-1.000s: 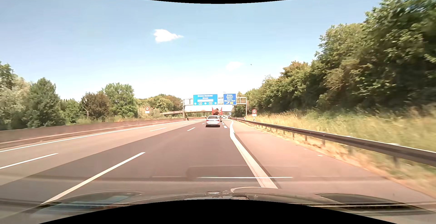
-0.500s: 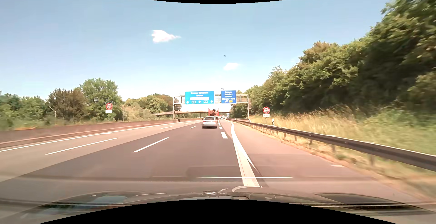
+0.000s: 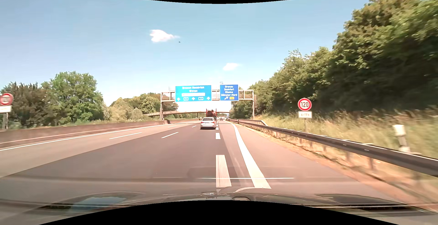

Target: Follow the waypoints while adhering to traffic rules and regulations

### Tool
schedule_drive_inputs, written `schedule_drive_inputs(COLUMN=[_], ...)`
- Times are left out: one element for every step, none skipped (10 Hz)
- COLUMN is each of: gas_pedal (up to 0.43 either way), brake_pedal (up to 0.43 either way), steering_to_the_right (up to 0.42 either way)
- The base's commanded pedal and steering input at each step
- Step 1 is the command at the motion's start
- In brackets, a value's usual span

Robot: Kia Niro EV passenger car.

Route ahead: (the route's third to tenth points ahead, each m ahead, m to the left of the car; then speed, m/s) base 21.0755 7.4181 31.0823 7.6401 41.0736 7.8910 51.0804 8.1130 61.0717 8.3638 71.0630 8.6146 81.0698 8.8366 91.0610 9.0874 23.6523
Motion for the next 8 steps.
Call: schedule_drive_inputs(gas_pedal=[0.197,0.177,0.169,0.169,0.169,0.169,0.177,0.189], brake_pedal=[0.0,0.0,0.0,0.0,0.0,0.0,0.0,0.0], steering_to_the_right=[0.0,-0.002,-0.003,-0.004,-0.004,-0.004,-0.005,-0.006])
